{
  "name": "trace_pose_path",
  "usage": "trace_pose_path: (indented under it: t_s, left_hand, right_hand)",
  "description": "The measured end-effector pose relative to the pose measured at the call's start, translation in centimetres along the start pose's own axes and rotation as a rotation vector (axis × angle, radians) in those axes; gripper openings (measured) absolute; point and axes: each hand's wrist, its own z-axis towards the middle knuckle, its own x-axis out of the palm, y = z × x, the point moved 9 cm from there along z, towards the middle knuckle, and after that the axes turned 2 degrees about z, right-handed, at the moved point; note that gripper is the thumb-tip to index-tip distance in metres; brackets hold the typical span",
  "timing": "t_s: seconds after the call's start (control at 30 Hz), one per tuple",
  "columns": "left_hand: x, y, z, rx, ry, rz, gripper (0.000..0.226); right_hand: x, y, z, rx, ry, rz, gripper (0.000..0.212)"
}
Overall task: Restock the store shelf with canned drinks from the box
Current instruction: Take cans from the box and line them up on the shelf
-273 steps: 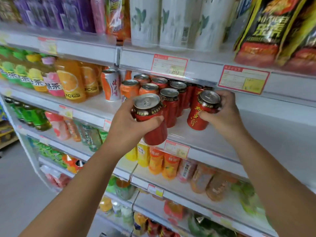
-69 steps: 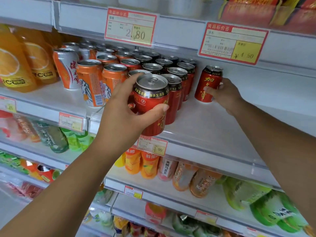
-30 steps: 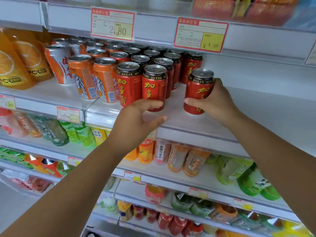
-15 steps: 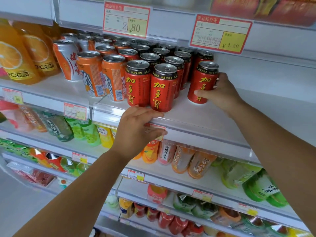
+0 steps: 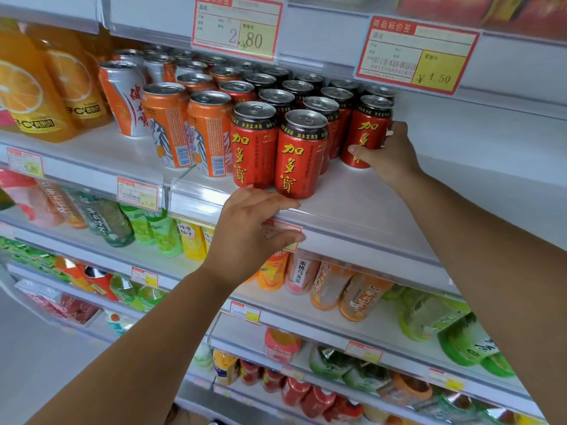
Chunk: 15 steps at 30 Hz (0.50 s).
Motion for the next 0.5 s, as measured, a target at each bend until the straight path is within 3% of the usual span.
trace_pose_path:
  t_s: [0.23, 0.33, 0.4, 0.47, 0.5]
  left_hand:
    - [-1.6, -0.6, -0.3, -0.054, -0.016, -0.104, 0.048]
    - [-6.0, 0.0, -3.0, -0.097, -0.203, -0.113, 0.039]
    - [-8.3, 1.8, -6.1, -0.152, -0.258, -0.064, 0.032]
    - [-9.4, 5.3, -10.6, -0.289, -0.232, -0.024, 0.03]
    - [-9.6, 7.4, -13.6, -0.392, -0.202, -0.002, 0.03]
  right_hand:
    - [-1.0, -0.4, -1.7, 0.123, 0.011, -0.044, 0.099]
    - [-3.3, 3.9, -6.9, -0.122, -0.169, -0.034, 0.069]
    - [-3.1, 7.0, -12.4, -0.365, -0.216, 0.17, 0.038]
    - [-1.0, 8.2, -17.9, -0.475, -0.116, 0.396, 0.024]
    - [1.2, 8.3, -20.2, -0.476, -0.011, 0.462, 0.027]
